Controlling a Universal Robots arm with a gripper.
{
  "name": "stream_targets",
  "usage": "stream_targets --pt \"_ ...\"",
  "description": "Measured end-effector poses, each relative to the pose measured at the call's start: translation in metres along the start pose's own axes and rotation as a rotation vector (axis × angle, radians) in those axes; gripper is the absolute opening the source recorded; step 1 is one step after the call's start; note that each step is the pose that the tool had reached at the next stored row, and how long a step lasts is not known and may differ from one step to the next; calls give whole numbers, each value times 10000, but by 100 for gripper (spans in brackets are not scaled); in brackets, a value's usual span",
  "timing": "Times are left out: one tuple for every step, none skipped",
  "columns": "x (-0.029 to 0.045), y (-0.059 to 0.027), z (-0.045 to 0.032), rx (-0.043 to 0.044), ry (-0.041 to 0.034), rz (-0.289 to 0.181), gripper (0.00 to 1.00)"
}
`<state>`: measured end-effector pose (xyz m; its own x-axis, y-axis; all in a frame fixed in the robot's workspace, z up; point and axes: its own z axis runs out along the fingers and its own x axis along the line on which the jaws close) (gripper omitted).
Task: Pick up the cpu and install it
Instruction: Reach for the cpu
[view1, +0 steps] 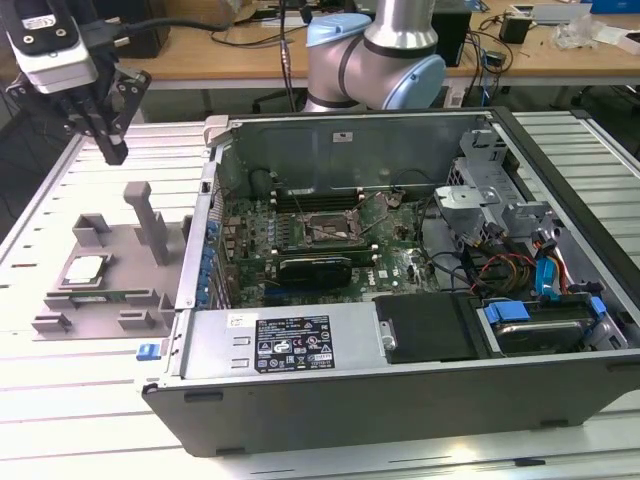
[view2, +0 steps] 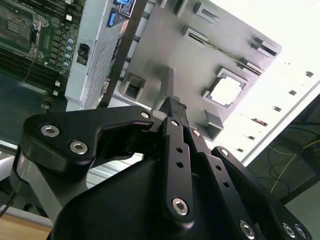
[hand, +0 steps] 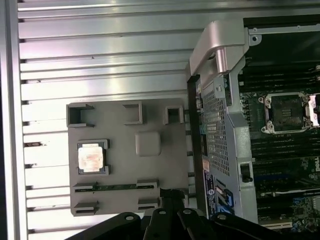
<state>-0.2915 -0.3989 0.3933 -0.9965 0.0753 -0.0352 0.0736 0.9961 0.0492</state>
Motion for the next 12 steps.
stream_targets --pt "31 -2 -1 0 -3 0 11" --pt "74 -5 -3 -1 -8 1 11" --pt "106 -8 -4 -1 -11 0 11" --pt "128 -9 -5 -2 -13 0 11" --pt "151 -11 -6 -1 -16 0 11" --pt "183 -14 -7 -2 -19 -1 11" --pt "223 -16 -9 -1 -23 -1 11" --pt "243 -18 -10 -2 -25 -1 11" --pt "260 -19 -10 -3 -27 -2 11" --pt "282 -21 -11 -3 -29 -2 11" --pt "301 -22 -12 -3 -30 -1 11" --pt "321 -23 -12 -4 -33 -1 11"
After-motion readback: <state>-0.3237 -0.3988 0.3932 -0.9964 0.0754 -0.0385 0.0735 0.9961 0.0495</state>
